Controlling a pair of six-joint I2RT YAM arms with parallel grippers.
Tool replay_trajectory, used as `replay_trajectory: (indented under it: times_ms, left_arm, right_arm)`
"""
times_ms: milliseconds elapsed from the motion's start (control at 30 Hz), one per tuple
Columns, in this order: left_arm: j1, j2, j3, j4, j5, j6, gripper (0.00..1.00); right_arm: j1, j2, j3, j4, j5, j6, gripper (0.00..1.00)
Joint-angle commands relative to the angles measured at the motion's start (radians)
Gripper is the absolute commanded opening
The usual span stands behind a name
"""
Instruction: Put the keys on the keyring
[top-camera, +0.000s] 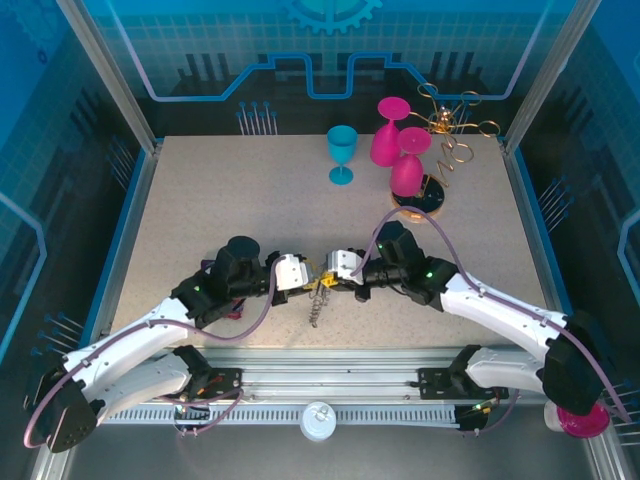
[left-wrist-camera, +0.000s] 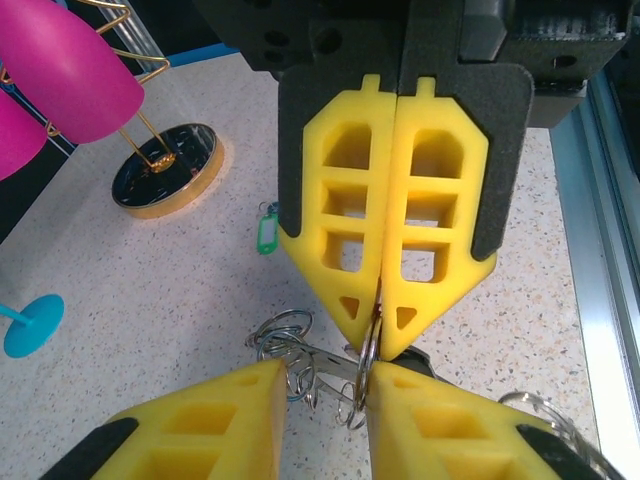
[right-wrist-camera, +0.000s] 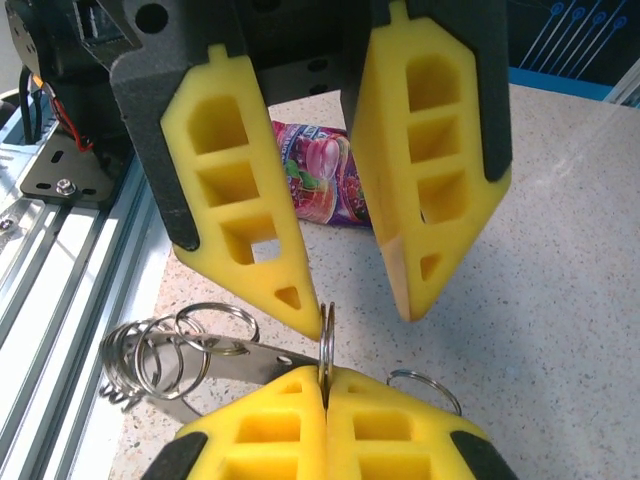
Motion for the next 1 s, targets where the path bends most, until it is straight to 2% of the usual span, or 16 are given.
replay_trajectory:
  times_ms: [0,100,233,267,367,433,567,767,967]
  left_arm:
    - [-0.006,0.007,0.036,-0.039,0.006,0.008,0.26]
    - [-0.006,0.018,0.041,-0.036,0.015,0.008,0.21]
    - [-0.006,0.024,0.046,-0.037,0.029,0.006,0.02]
    - [-0.006,0.022,0.045,-0.038,0.03,0.005,0.0]
    - [-0.006,0.003,0.026,-0.014,0.035,0.003,0.0]
    - [-0.005,-0.017,0.002,0.027,0.041,-0.001,0.0]
    - [-0.005,-0.049,-0.052,0.134,0.062,-0.022,0.0]
    - [-0.006,-0.048,-0.057,0.146,0.078,-0.026,0.0]
    - [-0.006,-0.051,-0.058,0.141,0.078,-0.031,0.0]
  right_arm:
    - [0.028,0.02,0.059,-0.062,0.007,-0.056,0.0]
    - [0.039,0.034,0.079,-0.068,0.008,-0.065,0.0]
    - [0.044,0.034,0.084,-0.045,0.01,-0.048,0.0]
    - [0.039,0.024,0.072,-0.018,0.01,-0.03,0.01]
    - [0.0,-0.017,0.011,0.08,-0.01,0.066,0.2]
    - [-0.032,-0.039,-0.039,0.129,-0.037,0.122,0.26]
    - [-0.05,-0.058,-0.1,0.174,-0.057,0.165,0.26]
    - [-0.049,-0.047,-0.12,0.208,-0.059,0.187,0.27]
    - [-0.052,-0.042,-0.113,0.213,-0.077,0.188,0.18]
